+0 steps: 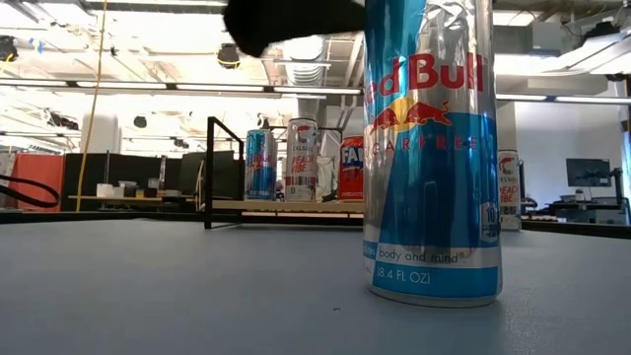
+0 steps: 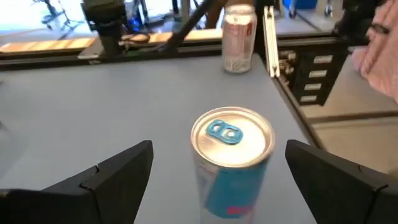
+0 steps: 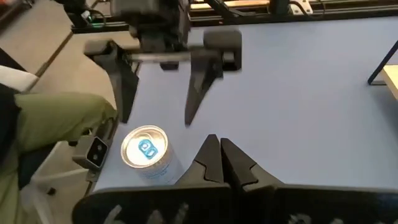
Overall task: Place canned beverage on shelf
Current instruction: Put the blue soda can on the shelf aligned with the other blue soda cans
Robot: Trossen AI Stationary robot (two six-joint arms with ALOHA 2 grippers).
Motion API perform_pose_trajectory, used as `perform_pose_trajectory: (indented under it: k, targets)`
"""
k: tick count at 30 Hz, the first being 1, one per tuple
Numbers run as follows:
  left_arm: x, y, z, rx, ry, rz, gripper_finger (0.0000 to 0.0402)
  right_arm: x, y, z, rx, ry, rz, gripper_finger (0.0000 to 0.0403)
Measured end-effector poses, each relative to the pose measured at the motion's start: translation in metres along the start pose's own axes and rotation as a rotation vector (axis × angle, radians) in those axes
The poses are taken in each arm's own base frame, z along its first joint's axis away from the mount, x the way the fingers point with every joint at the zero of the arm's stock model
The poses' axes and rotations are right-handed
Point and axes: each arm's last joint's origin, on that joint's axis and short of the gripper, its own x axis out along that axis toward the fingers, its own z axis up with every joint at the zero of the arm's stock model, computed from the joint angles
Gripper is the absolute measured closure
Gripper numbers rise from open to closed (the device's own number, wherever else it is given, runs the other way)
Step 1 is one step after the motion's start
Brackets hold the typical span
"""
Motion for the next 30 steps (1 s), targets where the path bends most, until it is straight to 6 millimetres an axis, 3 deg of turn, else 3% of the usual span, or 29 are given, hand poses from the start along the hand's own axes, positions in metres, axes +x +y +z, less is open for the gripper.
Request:
perform_pose_trajectory:
  k: [7,15,22,30]
  targets:
    - [0.025,0.014,0.002,0.025,-0.003,-0.075,0.0045,-0.009,-0.006,-0.001,-0.017,0.028,-0.015,0.0403]
    - [0.029,0.019,0.000,-0.017,0.022,-0.145,0.0045,-0.010,-0.006,-0.002,-0.019,0.035,-0.019,0.0403]
    - [0.040,0.014,-0.017,-0.035,0.005,-0.159,0.0045,-0.010,-0.006,-0.001,-0.018,0.027,-0.025,0.0403]
    - [0.039,0.011,-0.013,-0.044,-0.029,-0.228,0.0045,-0.009,-0.008,0.000,-0.013,0.020,-0.043,0.0403]
